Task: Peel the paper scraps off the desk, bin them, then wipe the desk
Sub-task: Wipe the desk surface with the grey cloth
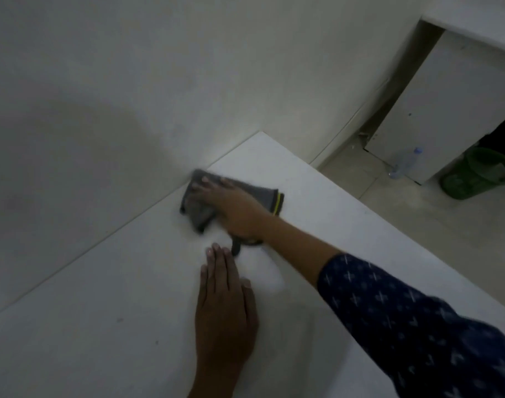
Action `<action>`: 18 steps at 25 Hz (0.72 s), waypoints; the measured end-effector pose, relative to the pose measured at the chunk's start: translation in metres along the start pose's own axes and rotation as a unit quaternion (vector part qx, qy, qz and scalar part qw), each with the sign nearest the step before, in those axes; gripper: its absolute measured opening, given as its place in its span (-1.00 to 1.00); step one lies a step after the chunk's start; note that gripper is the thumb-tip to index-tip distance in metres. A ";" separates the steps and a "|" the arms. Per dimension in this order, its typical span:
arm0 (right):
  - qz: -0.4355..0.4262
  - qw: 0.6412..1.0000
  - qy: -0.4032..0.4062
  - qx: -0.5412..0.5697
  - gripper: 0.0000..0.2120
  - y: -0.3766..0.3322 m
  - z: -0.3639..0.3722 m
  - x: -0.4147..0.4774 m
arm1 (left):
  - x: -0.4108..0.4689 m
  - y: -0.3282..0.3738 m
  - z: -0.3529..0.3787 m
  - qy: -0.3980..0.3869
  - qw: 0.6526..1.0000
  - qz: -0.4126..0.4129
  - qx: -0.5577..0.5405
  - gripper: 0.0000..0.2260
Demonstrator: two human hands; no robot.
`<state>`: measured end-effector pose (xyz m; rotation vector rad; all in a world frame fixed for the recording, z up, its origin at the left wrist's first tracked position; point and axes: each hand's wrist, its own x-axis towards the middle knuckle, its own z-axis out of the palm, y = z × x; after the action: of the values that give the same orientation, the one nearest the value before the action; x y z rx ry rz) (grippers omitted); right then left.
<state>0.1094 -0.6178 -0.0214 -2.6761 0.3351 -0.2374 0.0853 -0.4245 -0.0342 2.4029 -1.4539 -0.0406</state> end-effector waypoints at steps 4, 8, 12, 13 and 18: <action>0.126 0.990 0.055 0.034 -0.43 0.053 -0.031 0.015 | -0.001 0.000 -0.002 -0.001 1.000 0.001 -0.003 -0.50; 0.196 0.975 0.102 0.026 -0.48 0.072 -0.035 0.018 | -0.001 0.000 -0.003 0.002 1.000 -0.002 -0.003 -0.50; 0.347 0.922 0.169 -0.025 -0.49 0.087 -0.042 0.013 | 0.001 0.001 -0.002 0.001 1.000 -0.004 -0.007 -0.49; 0.371 0.910 0.184 -0.034 -0.49 0.086 -0.041 0.005 | 0.001 0.000 -0.001 0.000 1.000 -0.003 -0.005 -0.49; 0.442 0.871 0.206 -0.057 -0.46 0.060 -0.035 -0.102 | -0.001 -0.001 0.001 0.006 1.000 0.010 -0.006 -0.50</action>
<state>-0.0079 -0.6570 -0.0284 -2.2531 1.6744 -0.4925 0.0851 -0.4234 -0.0353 2.3734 -1.4680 -0.0298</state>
